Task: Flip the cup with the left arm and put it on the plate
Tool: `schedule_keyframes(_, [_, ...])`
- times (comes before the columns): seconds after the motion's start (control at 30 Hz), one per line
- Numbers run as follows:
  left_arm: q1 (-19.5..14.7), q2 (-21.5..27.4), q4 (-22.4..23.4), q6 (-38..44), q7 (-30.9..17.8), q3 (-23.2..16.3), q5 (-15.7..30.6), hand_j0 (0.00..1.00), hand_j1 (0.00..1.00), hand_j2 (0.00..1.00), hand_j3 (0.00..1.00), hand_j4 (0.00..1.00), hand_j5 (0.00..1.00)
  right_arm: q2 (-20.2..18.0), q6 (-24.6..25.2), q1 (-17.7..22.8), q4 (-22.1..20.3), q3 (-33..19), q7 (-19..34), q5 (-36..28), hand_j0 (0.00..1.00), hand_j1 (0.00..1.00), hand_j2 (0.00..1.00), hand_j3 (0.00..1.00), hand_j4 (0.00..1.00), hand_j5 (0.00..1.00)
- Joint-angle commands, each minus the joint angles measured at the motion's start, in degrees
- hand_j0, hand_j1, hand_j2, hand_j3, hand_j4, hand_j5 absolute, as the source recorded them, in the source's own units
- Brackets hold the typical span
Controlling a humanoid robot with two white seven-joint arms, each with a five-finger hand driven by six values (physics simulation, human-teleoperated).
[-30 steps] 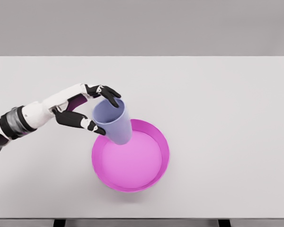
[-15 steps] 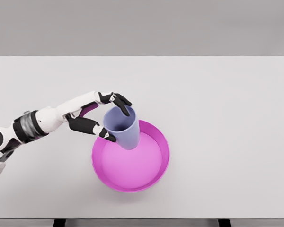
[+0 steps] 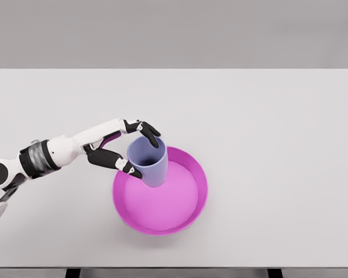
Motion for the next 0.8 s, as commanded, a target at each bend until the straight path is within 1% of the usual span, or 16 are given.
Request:
schedule_keyframes(0.0, [0.0,-0.1,0.0,0.0,0.0,-0.1,0.1,0.55,0.55,0.55,0.55,0.55,0.55,0.0,0.0,0.0,0.0,0.0,0.0,0.0,1.0,1.0,1.0,1.0,1.0,1.0])
schedule_keyframes(0.3, [1.3,-2.1,0.6,0.2,0.0,0.1,-2.2,0.56,0.56,0.56,0.56,0.56,0.56,0.0,0.0,0.0,-0.1,0.0,0.0,0.1,1.0,1.0,1.0,1.0,1.0,1.0])
schedule_keyframes(0.33, [1.3,-2.1,0.6,0.1,0.0,0.1,-2.2,0.64,0.64,0.64,0.64,0.64,0.64,0.0,0.0,0.0,0.0,0.0,0.0,0.0,1.0,1.0,1.0,1.0,1.0,1.0])
schedule_keyframes(0.37, [1.3,-2.1,0.6,0.1,0.0,0.1,-2.3,0.69,0.69,0.69,0.69,0.69,0.69,0.0,0.0,0.0,0.0,0.0,0.0,0.0,1.0,1.0,1.0,1.0,1.0,1.0])
schedule_keyframes(0.4, [1.3,-2.1,0.6,0.1,0.0,0.2,-2.3,0.8,0.8,0.8,0.8,0.8,0.8,0.0,0.0,0.0,0.0,0.0,0.0,0.0,1.0,1.0,1.0,1.0,1.0,1.0])
schedule_keyframes(0.5, [1.3,-2.1,0.6,0.0,0.2,0.2,-2.3,1.0,1.0,1.0,1.0,1.0,1.0,0.0,0.0,0.0,-0.1,0.0,0.0,0.0,1.0,1.0,1.0,1.0,1.0,1.0])
schedule_keyframes(0.7, [1.4,-1.5,0.6,0.1,0.3,0.3,-2.2,1.0,1.0,1.0,1.0,1.0,1.0,0.0,0.0,0.0,-0.1,0.0,0.0,0.0,1.0,1.0,1.0,1.0,1.0,1.0])
schedule_keyframes(0.77, [1.2,-0.8,0.3,0.1,0.3,0.5,-1.1,1.0,1.0,1.0,1.0,1.0,1.0,0.0,0.0,0.0,-0.1,0.0,0.0,0.0,1.0,1.0,1.0,1.0,1.0,1.0])
